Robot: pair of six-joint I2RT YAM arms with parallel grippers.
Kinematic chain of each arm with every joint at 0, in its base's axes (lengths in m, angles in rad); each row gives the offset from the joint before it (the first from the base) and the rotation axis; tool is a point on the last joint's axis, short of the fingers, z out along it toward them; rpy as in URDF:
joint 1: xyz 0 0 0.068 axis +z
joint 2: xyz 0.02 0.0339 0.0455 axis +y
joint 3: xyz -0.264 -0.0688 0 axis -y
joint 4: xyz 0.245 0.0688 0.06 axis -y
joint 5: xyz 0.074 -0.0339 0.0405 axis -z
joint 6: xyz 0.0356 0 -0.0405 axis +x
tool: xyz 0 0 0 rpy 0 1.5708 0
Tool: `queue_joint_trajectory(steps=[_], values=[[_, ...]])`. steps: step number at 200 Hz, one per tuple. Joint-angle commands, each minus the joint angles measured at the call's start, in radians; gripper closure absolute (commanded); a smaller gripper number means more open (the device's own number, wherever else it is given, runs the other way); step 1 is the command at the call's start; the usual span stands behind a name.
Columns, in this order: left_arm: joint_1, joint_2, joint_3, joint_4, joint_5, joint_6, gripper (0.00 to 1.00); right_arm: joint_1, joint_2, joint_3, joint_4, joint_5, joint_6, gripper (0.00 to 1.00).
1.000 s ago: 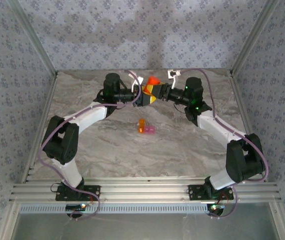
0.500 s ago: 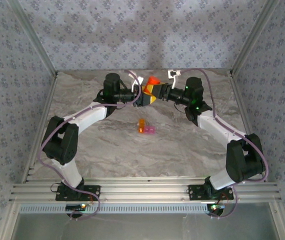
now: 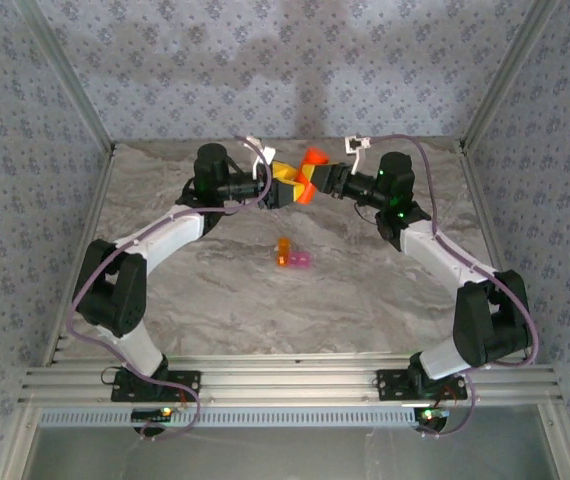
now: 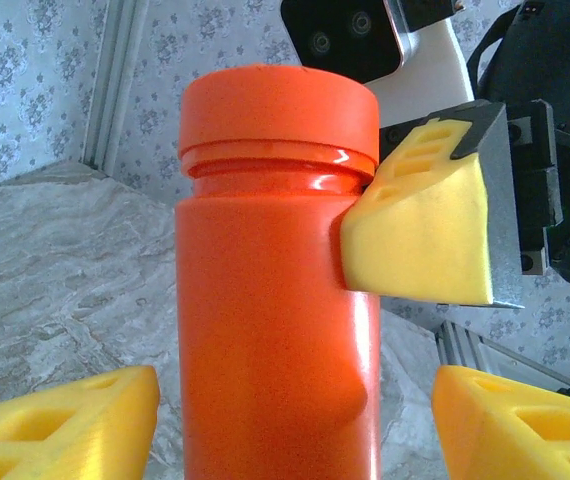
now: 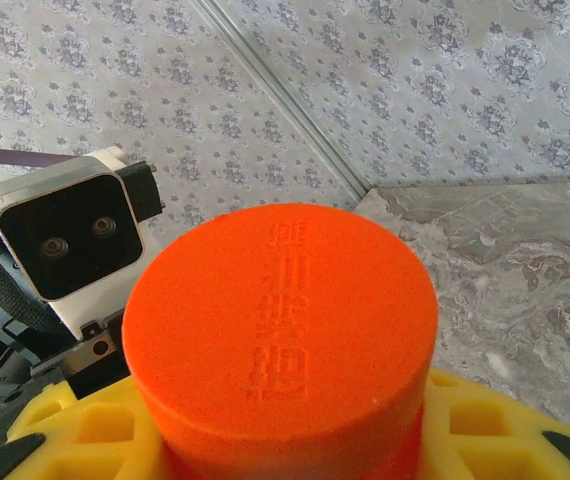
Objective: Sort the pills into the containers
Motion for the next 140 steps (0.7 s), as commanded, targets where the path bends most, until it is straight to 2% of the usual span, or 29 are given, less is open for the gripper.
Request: queue_joint_trajectory(steps=[1, 55, 97, 140], values=[[-0.014, 0.011, 0.027, -0.001, 0.029, 0.011, 0.28, 0.011, -0.023, 0.017, 0.032, -0.011, 0.017, 0.85], [-0.031, 0.035, 0.053, -0.030, 0.053, 0.027, 0.30, 0.023, -0.015, 0.031, 0.025, -0.014, 0.011, 0.85], [-0.034, 0.042, 0.061, -0.037, 0.064, 0.031, 0.40, 0.024, -0.016, 0.031, 0.024, -0.014, 0.011, 0.86], [-0.041, 0.056, 0.073, -0.056, 0.069, 0.036, 0.38, 0.026, -0.016, 0.032, 0.024, -0.017, 0.012, 0.86]])
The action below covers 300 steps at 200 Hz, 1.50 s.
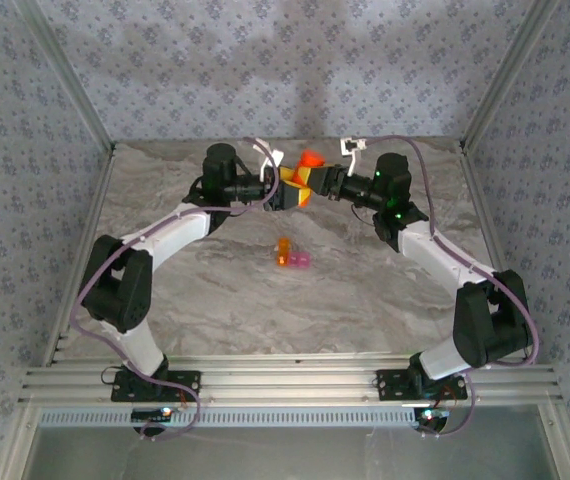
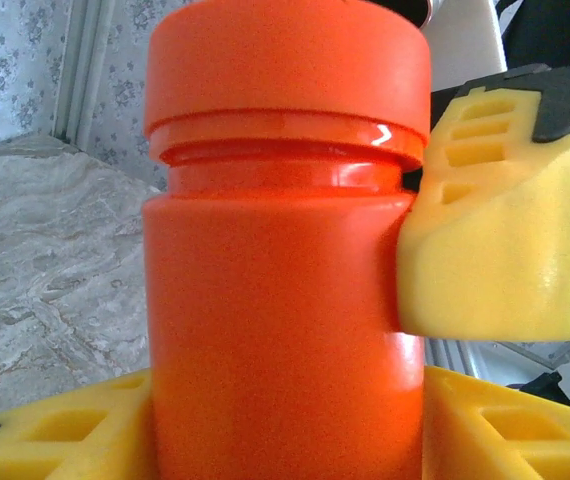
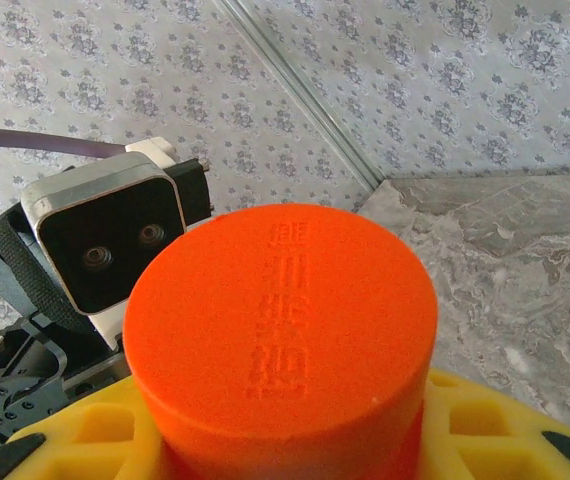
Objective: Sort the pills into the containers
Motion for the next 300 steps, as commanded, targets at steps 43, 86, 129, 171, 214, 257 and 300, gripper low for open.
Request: queue_joint_trajectory(steps=[43, 86, 129, 171, 214, 257, 300], values=[[-0.021, 0.022, 0.044, -0.011, 0.049, 0.025, 0.38, 0.007, -0.015, 0.031, 0.024, -0.006, 0.012, 0.86], [-0.022, 0.021, 0.043, -0.010, 0.053, 0.026, 0.51, 0.007, -0.015, 0.029, 0.022, -0.008, 0.011, 0.87], [-0.019, 0.014, 0.039, 0.007, 0.041, 0.023, 0.90, 0.005, -0.022, 0.026, 0.016, -0.009, 0.009, 0.85], [-0.005, 0.008, 0.035, -0.006, 0.020, 0.040, 1.00, -0.018, -0.063, 0.016, -0.030, -0.009, 0.003, 0.46], [-0.003, 0.019, 0.044, 0.004, 0.026, 0.029, 1.00, -0.029, -0.073, 0.003, -0.040, 0.001, -0.002, 0.63], [-0.009, 0.017, 0.018, 0.036, 0.014, 0.019, 1.00, -0.047, -0.054, -0.034, 0.017, 0.004, 0.015, 0.85], [-0.007, 0.045, 0.037, 0.035, 0.012, 0.013, 1.00, -0.055, -0.022, -0.055, 0.032, 0.013, 0.014, 0.87]])
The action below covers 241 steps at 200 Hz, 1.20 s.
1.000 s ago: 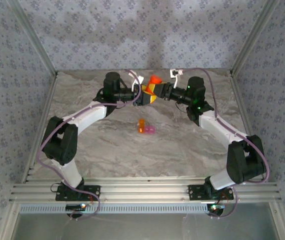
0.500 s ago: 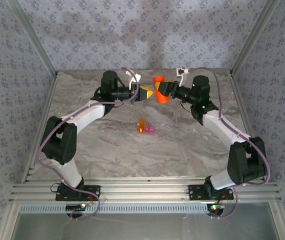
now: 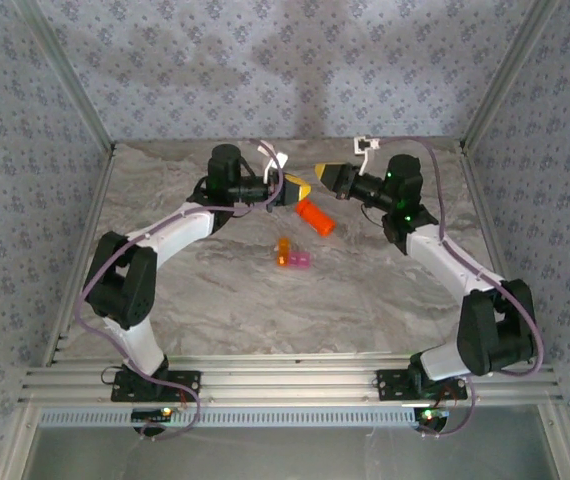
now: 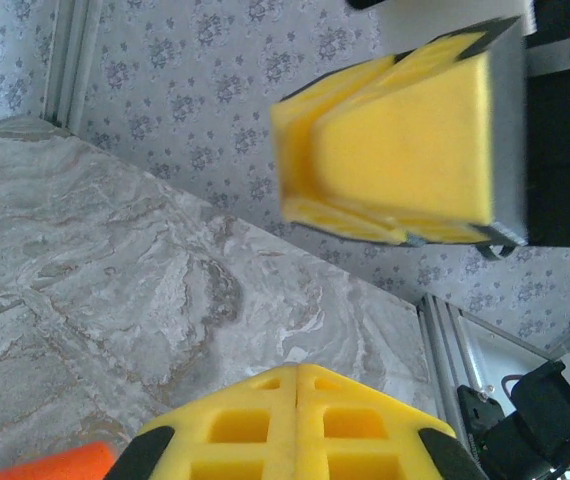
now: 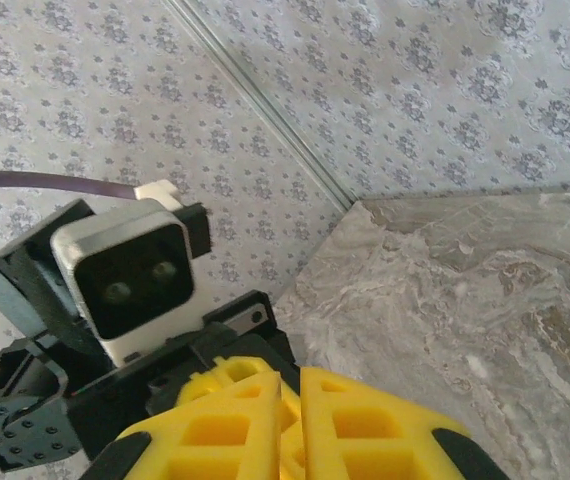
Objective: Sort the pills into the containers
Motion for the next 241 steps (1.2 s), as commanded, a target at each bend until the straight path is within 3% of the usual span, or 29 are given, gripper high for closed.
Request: queue_joint_trajectory(steps=[1, 42, 55, 81, 100, 133, 169, 178, 208, 241], values=[[-0.001, 0.018, 0.025, 0.049, 0.010, 0.002, 1.00, -0.006, 0.023, -0.021, 0.040, -0.009, 0.014, 0.87], [0.007, -0.014, -0.018, 0.046, -0.038, 0.035, 1.00, -0.057, 0.036, -0.081, 0.047, 0.044, 0.012, 0.81], [0.011, -0.025, -0.025, 0.038, -0.058, 0.046, 0.96, -0.067, 0.047, -0.080, 0.034, 0.054, 0.010, 0.78], [0.029, -0.048, -0.052, 0.038, -0.141, 0.052, 0.84, -0.067, 0.075, -0.021, -0.118, 0.086, -0.072, 0.59], [0.051, -0.070, -0.095, 0.076, -0.223, 0.034, 0.74, -0.066, 0.144, 0.090, -0.327, 0.112, -0.161, 0.46], [0.105, -0.104, -0.183, 0.163, -0.360, -0.021, 0.51, -0.061, 0.320, 0.363, -0.654, 0.147, -0.277, 0.37], [0.144, -0.128, -0.230, 0.149, -0.466, -0.012, 0.15, -0.026, 0.544, 0.681, -0.996, 0.231, -0.384, 0.32], [0.149, -0.128, -0.234, 0.145, -0.478, -0.008, 0.01, -0.013, 0.604, 0.767, -1.097, 0.256, -0.425, 0.31], [0.172, -0.123, -0.251, 0.150, -0.519, -0.018, 0.01, 0.036, 0.814, 1.067, -1.398, 0.361, -0.556, 0.27], [0.201, -0.116, -0.269, 0.155, -0.531, -0.031, 0.01, 0.097, 0.951, 1.247, -1.551, 0.487, -0.638, 0.24]])
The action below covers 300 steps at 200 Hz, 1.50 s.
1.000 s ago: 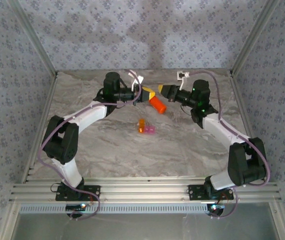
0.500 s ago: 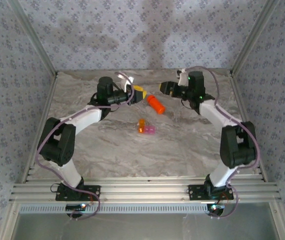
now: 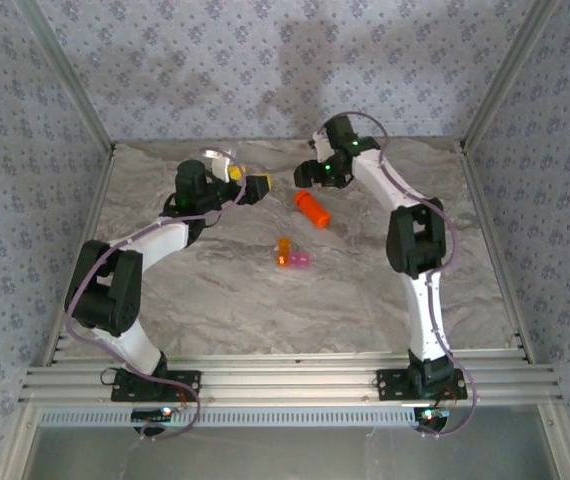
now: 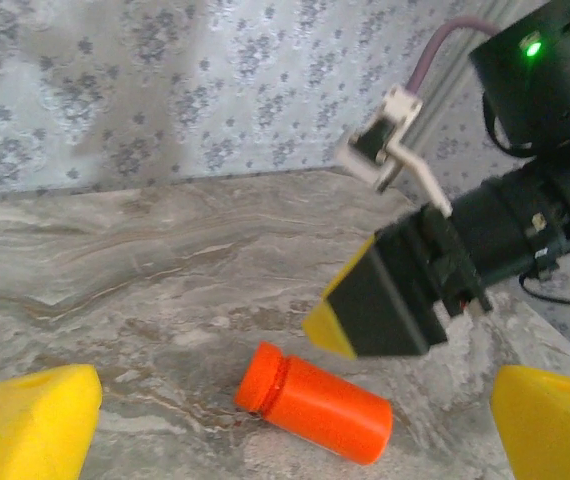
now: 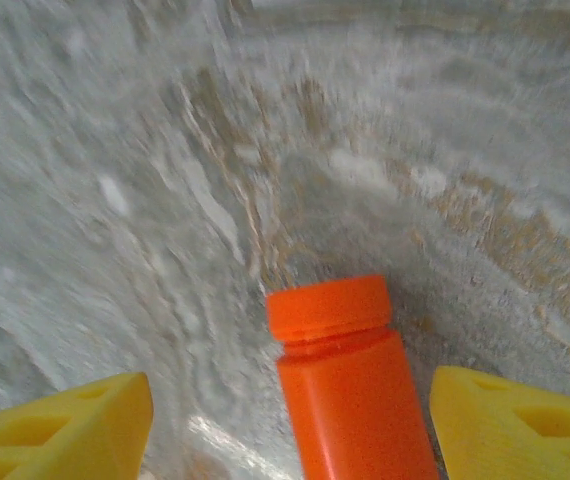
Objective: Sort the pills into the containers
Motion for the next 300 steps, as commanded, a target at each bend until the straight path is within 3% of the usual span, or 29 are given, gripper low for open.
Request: queue_joint_trajectory(steps=[1, 58, 223, 251, 300], values=[[0.023, -0.027, -0.017, 0.040, -0.030, -0.012, 0.01, 0.045, 0.069, 0.112, -0.260, 0.129, -0.116, 0.24], [0.049, -0.007, -0.034, 0.064, -0.009, -0.035, 0.01, 0.078, 0.116, 0.129, -0.280, 0.172, -0.135, 0.23], [0.058, 0.041, 0.013, 0.062, 0.056, -0.084, 0.01, 0.077, 0.090, -0.059, -0.206, 0.155, -0.169, 0.28], [0.058, 0.044, 0.020, 0.066, 0.058, -0.095, 0.01, 0.078, 0.074, -0.109, -0.173, 0.146, -0.169, 0.35], [0.058, 0.047, 0.033, 0.064, 0.054, -0.126, 0.01, 0.064, 0.015, -0.217, -0.073, 0.118, -0.157, 0.64]])
